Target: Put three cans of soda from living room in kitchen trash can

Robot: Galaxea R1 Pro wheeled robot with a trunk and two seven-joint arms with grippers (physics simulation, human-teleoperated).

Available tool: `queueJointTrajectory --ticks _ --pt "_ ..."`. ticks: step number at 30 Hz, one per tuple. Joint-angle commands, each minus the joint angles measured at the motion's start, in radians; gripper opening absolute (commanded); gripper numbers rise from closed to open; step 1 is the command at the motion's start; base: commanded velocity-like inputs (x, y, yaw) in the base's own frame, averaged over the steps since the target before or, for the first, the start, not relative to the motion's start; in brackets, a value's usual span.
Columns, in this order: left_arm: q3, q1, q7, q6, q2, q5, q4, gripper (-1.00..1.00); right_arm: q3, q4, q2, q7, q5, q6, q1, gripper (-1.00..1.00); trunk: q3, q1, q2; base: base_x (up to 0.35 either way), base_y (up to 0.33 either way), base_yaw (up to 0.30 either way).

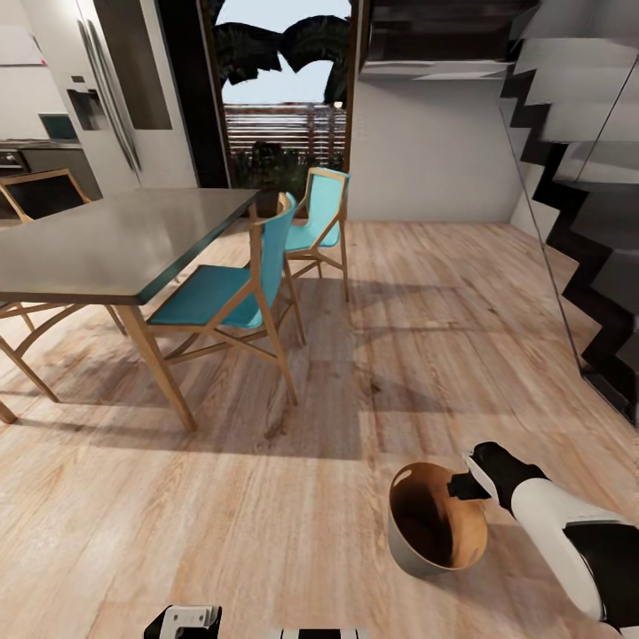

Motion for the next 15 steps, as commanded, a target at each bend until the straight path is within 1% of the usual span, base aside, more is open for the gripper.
queueJointTrajectory --ticks 1,7,15 --pt "0.0 0.0 0.0 0.0 0.0 0.0 0.0 1.0 0.0 0.0 0.0 0.0 0.0 0.0 0.0 1.0 0.0 0.0 0.0 0.0 -0.176 0.0" --pt "0.001 0.0 -0.001 0.0 0.001 0.002 -0.001 1.0 0.001 0.0 0.0 0.002 -0.001 -0.001 0.001 1.0 0.0 0.0 0.0 0.0 -0.089 0.0" --pt "0.002 0.0 -0.001 0.0 0.001 0.002 -0.001 1.0 0.001 -0.001 0.0 0.003 -0.001 -0.002 0.003 1.0 0.0 0.0 0.0 0.0 -0.023 0.0"
